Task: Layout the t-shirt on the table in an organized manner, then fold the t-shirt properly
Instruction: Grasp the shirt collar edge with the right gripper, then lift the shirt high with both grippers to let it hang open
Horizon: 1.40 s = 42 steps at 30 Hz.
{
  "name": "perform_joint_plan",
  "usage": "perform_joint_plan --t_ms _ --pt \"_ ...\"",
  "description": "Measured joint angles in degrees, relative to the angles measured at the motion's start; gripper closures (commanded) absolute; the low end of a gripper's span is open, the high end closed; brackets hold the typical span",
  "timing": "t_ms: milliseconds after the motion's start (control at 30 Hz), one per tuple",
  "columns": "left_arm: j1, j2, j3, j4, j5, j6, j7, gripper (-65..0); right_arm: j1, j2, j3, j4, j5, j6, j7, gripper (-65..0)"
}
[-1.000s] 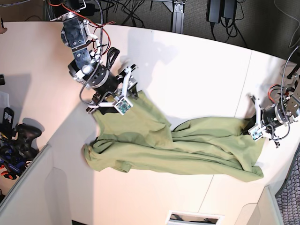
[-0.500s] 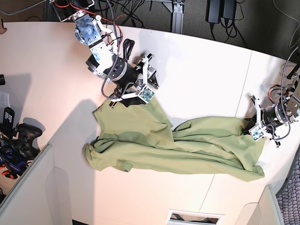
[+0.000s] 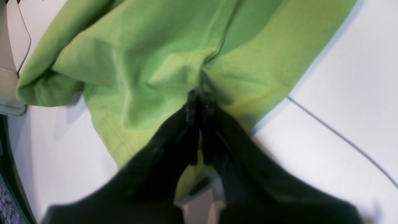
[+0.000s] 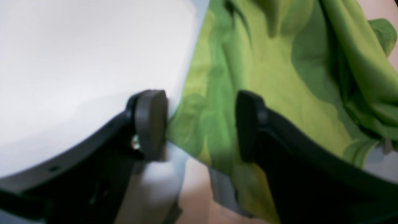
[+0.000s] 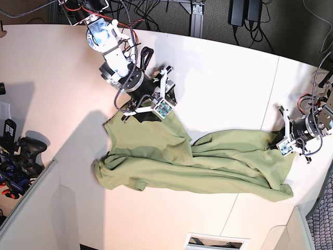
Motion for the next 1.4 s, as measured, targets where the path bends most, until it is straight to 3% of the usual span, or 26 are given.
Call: perform_joint_plan --t_ms 200,267,367,467,600,733,767,1067,1400 --pt "0.0 0.0 0.0 0.0 0.0 0.0 0.0 0.0 0.3 -0.2 0.0 -3.0 -0.5 -0.3 3.4 -35.1" --pt "0.0 0.0 0.0 0.0 0.0 0.0 0.0 0.0 0.3 -0.2 -0.1 -3.5 -0.5 -0.3 3.4 -26.8" --pt "0.0 0.0 0.0 0.0 0.0 0.0 0.0 0.0 0.3 -0.3 -0.3 -3.7 -0.9 -0.3 3.4 -8.6" --pt "0.0 0.0 0.0 0.0 0.0 0.0 0.0 0.0 0.3 -0.3 -0.4 -3.7 -1.2 -0.3 3.5 0.0" --pt "0.0 0.0 0.0 0.0 0.0 0.0 0.0 0.0 0.3 -0.3 -0.4 -3.7 -4.9 -0.9 3.5 0.0" --pt "0.0 0.0 0.0 0.0 0.0 0.0 0.0 0.0 0.3 -0.3 -0.4 -4.0 -7.6 -7.5 2.4 0.0" --pt "0.0 0.0 0.0 0.0 0.0 0.0 0.0 0.0 0.3 -0.2 -0.4 -4.0 -8.1 -7.8 2.3 0.0" --pt "0.3 -2.0 0.0 4.5 -1.0 -0.2 -3.3 0.0 -1.1 0.2 -0.3 3.3 -8.2 -6.8 -1.7 0.0" --pt "0.2 -4.0 -7.2 9.0 -3.0 -0.2 -1.5 0.0 3.6 0.5 10.2 9.5 -6.4 -6.5 -3.9 0.0"
